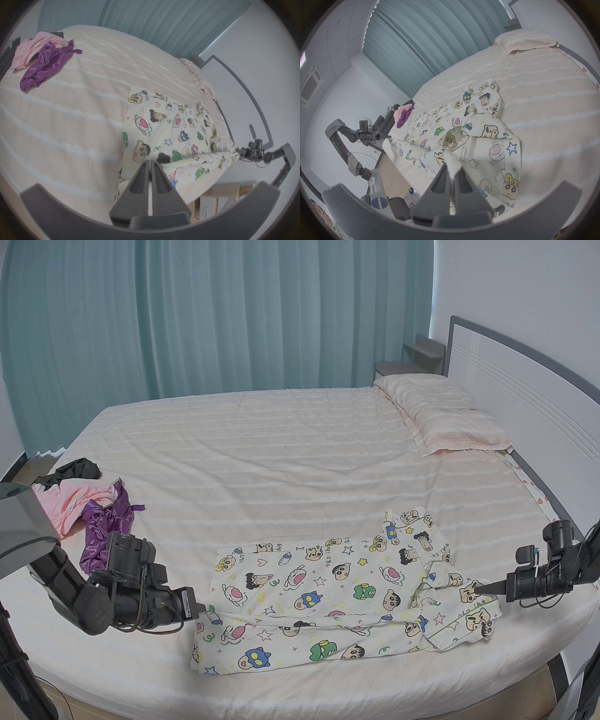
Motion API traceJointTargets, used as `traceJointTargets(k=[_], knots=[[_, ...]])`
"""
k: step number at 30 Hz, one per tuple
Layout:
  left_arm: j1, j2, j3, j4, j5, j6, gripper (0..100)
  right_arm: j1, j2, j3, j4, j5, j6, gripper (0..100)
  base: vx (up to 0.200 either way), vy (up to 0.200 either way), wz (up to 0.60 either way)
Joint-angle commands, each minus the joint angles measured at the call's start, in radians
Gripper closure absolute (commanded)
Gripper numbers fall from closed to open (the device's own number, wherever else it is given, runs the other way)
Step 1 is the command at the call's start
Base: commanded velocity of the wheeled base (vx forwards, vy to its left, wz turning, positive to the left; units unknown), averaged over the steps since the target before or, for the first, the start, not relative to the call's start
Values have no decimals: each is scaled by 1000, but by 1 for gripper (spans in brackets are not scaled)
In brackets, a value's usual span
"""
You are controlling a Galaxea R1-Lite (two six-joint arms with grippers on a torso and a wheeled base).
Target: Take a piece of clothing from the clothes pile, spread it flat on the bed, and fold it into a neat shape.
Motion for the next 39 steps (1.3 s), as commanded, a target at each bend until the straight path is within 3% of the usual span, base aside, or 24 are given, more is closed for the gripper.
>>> traceJointTargets(k=[1, 16, 30, 31, 32, 33, 39], knots=[[10, 143, -103, -2, 31, -32, 100, 30, 88, -54, -3, -12, 21, 100, 0, 0, 0], [31, 226, -195, -2, 67, -59, 100, 40, 140, -125, -12, -70, 115, 100, 0, 0, 0], [37, 240, -216, -4, 91, -60, 100, 42, 152, -140, -13, -115, 126, 100, 0, 0, 0], [37, 240, -222, -2, 91, -60, 100, 42, 152, -142, -13, -115, 126, 0, 0, 0, 0], [37, 241, -227, -2, 91, -62, 100, 42, 152, -142, -12, -116, 126, 0, 0, 0, 0], [39, 246, -231, -1, 91, -62, 0, 43, 153, -142, -12, -124, 127, 0, 0, 0, 0], [63, 241, -221, 4, 88, -62, 0, 23, 129, -142, -15, -147, 136, 0, 0, 0, 0]])
